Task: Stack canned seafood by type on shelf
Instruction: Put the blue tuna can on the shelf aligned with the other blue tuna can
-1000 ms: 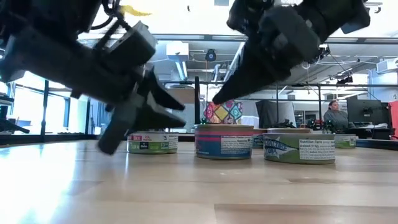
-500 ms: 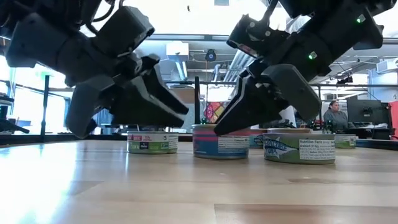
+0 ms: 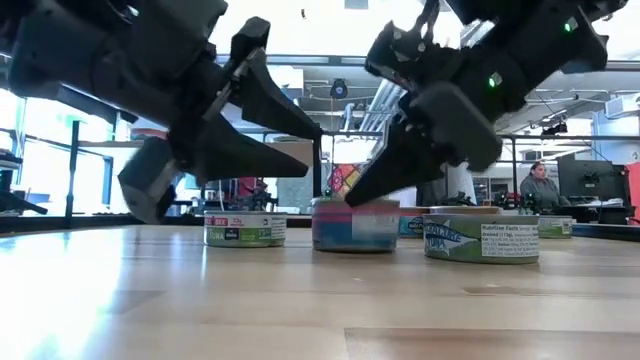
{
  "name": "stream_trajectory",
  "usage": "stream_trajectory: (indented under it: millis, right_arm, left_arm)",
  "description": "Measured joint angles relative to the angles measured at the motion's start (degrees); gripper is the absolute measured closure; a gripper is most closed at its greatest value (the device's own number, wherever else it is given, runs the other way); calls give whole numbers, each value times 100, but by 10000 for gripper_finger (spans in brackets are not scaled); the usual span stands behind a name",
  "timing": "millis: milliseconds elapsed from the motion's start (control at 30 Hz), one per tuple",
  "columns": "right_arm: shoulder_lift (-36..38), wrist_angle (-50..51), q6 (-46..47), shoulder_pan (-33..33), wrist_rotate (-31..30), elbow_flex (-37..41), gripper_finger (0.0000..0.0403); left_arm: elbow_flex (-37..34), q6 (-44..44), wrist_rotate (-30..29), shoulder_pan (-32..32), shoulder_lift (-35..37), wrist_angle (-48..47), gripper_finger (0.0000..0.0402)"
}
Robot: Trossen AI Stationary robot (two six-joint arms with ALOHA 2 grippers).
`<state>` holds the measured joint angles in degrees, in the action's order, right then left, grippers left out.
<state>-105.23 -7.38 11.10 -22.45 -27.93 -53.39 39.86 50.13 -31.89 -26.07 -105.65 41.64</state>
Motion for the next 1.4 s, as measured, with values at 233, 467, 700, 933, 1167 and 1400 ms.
stream_trajectory:
  millis: [233,467,700,933,1167,1400]
  right_arm:
    - [376,152,347,95,129,0,402]
    - [430,171,406,275,382,-2,403]
    - [430,97,326,347,444,-8,403]
    - [432,15,298,347,428,-9,403]
    - [443,-6,281,347,433,-11,403]
    - [443,-18,279,352,418,-11,403]
  left_arm:
    - [2,-55,8,172,0,-101,214]
    - [2,-295,312,424,-34,-135,150]
    - [4,287,464,601,-314,-73,121]
    - [17,574,138,667,-663,700,123]
    - [9,317,19,691,-695,765,125]
    - [11,-173,54,828,-695,623,153]
